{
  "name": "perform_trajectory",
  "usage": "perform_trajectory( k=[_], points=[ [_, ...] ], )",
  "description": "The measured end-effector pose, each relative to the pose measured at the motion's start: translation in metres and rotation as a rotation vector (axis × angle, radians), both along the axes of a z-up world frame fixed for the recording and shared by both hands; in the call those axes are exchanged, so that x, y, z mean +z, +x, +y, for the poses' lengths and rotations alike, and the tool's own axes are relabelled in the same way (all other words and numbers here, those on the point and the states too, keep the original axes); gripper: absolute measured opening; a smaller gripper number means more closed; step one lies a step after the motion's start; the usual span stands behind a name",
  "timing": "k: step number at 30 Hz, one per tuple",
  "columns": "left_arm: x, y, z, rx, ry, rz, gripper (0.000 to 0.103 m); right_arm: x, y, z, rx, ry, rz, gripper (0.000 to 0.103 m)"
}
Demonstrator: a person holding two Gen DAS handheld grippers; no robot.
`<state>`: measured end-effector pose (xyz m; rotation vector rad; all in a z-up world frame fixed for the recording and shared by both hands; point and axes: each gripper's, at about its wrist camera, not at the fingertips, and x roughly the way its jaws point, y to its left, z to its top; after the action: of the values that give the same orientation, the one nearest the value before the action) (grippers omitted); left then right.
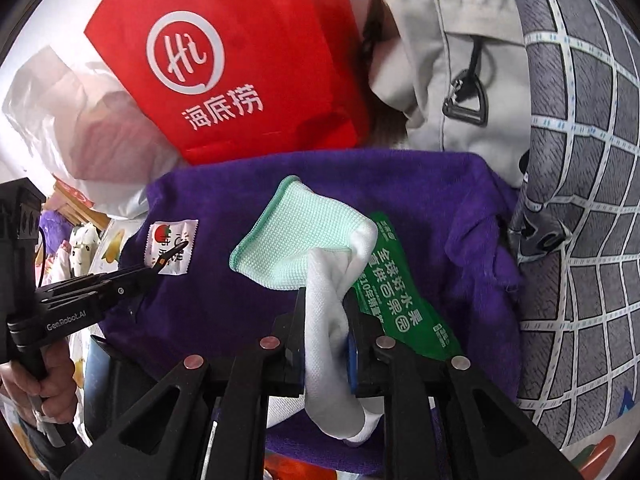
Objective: Organize soft objects
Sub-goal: 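Lower both grippers over the towel and open them to release glove and strap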
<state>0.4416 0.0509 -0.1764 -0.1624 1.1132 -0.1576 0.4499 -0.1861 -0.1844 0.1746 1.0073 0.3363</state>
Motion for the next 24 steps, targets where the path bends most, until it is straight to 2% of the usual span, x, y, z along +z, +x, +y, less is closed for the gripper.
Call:
perform_trajectory(
  k=[2, 4, 6, 8, 12, 14, 15, 17, 21, 24],
  points=[
    [-0.002, 0.001, 0.003, 0.001, 0.005, 0.009, 0.02, -0.001, 0.0, -0.001, -0.004, -0.007, 0.006, 0.017],
    [-0.005, 0.002, 0.005, 0.007, 0.002, 0.026, 0.021, -0.001, 0.001, 0.001, 0.0, -0.022, 0.008, 0.027],
    [-0.01, 0.003, 0.007, 0.014, -0.011, 0.05, 0.021, -0.001, 0.0, 0.003, 0.01, -0.032, 0.01, 0.052],
    [-0.012, 0.003, 0.009, 0.013, -0.009, 0.068, 0.021, 0.001, -0.001, 0.006, 0.028, -0.032, -0.004, 0.061],
    [-0.008, -0.001, 0.011, 0.027, -0.001, 0.07, 0.028, 0.008, -0.006, 0.011, 0.034, -0.05, -0.037, 0.064],
    [0.001, -0.007, 0.013, 0.032, -0.001, 0.054, 0.036, 0.014, -0.01, 0.011, 0.024, -0.055, -0.054, 0.066],
    [0.005, -0.01, 0.013, 0.034, 0.004, 0.047, 0.044, 0.019, -0.014, 0.01, 0.018, -0.053, -0.065, 0.067],
    [0.015, -0.017, 0.013, 0.042, 0.012, 0.021, 0.046, 0.03, -0.024, 0.009, 0.009, -0.042, -0.096, 0.071],
    [0.038, -0.039, 0.01, 0.023, 0.003, -0.015, 0.046, 0.044, -0.047, 0.011, -0.008, -0.041, -0.144, 0.071],
    [0.052, -0.06, 0.009, 0.017, -0.004, -0.041, 0.049, 0.05, -0.072, 0.012, 0.01, -0.036, -0.138, 0.071]
  ],
)
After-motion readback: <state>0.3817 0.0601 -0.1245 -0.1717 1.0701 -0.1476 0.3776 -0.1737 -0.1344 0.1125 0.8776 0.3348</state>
